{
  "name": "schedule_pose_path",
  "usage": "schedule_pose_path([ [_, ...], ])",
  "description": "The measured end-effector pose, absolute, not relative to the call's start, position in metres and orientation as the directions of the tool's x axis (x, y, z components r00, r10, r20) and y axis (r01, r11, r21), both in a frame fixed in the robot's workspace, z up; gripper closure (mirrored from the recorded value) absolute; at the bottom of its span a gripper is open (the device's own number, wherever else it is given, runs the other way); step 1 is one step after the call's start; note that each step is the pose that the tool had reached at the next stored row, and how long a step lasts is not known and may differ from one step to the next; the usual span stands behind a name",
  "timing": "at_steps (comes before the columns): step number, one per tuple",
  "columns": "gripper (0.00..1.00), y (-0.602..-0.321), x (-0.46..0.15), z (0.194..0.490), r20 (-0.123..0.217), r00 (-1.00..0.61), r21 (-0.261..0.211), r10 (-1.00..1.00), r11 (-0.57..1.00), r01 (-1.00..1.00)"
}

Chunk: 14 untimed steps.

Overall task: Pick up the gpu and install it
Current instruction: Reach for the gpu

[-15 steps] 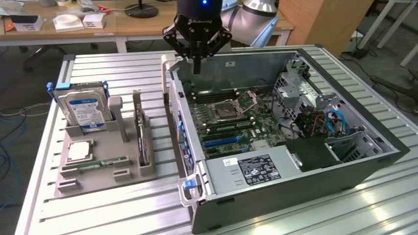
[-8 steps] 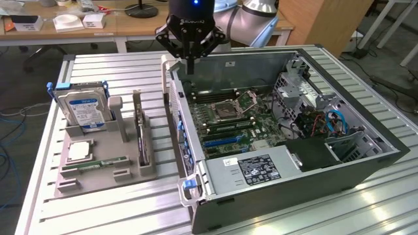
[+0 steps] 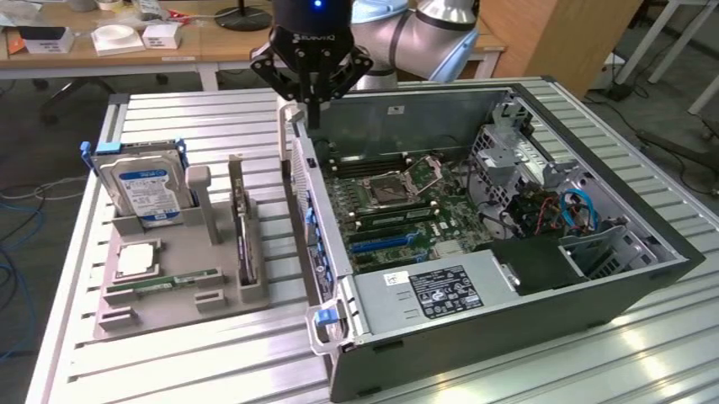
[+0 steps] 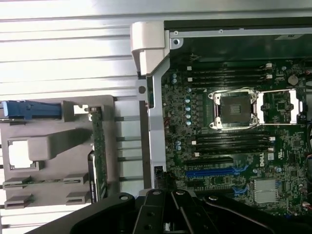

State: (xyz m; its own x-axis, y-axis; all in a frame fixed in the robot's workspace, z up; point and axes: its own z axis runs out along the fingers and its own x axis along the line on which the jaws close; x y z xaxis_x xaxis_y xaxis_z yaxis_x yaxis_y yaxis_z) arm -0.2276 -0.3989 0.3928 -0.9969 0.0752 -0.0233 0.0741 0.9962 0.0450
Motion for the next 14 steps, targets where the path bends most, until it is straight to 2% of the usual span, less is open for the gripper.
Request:
schedule_pose_path([
  [14, 0.9, -0.399, -0.259, 0.392, -0.023, -0.997, 0.045, 0.075, 0.996, 0.074],
])
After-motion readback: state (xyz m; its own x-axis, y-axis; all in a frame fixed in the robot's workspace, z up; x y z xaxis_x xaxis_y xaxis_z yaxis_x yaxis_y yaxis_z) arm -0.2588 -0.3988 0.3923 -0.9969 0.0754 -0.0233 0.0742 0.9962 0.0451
